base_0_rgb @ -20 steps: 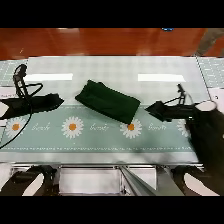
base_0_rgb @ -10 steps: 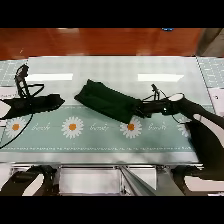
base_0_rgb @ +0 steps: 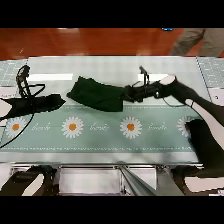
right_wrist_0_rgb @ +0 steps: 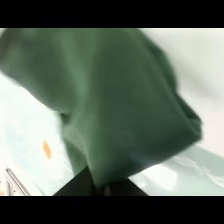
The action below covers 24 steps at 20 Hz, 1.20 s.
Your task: Fold the shirts.
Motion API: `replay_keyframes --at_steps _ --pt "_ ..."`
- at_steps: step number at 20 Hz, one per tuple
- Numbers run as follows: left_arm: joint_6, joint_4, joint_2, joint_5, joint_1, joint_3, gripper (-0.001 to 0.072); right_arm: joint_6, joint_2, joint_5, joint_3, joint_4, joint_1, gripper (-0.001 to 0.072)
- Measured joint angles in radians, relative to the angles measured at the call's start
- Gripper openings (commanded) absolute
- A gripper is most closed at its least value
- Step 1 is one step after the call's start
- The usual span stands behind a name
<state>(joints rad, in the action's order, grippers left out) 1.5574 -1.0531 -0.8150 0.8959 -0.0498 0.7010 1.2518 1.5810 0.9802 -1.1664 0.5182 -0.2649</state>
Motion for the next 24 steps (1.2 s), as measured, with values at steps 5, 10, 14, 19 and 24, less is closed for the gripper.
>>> replay_keyframes --at_steps 5,10,14,19,24 --pt "0.0 0.0 -0.001 -0.018 0.0 -0.001 0.0017 0.107 -0.109 0.114 -0.243 0.198 0.035 0.0023" --pt "0.0 0.0 -0.001 -0.019 -0.001 -0.001 0.0017 0.183 -0.229 0.281 -0.408 0.312 0.18 0.0023" --pt "0.0 0.0 -0.001 0.001 -0.017 -0.001 0.0017 0.219 -0.336 0.399 -0.455 0.343 0.389 0.0022" --pt "0.0 0.0 -0.001 -0.019 -0.054 -0.001 0.0017 0.236 -0.451 0.565 -0.465 0.362 0.717 0.0021" --pt "0.0 0.006 -0.001 -0.146 -0.068 -0.001 0.0017 0.257 -0.565 0.661 -0.393 0.453 0.989 0.0021"
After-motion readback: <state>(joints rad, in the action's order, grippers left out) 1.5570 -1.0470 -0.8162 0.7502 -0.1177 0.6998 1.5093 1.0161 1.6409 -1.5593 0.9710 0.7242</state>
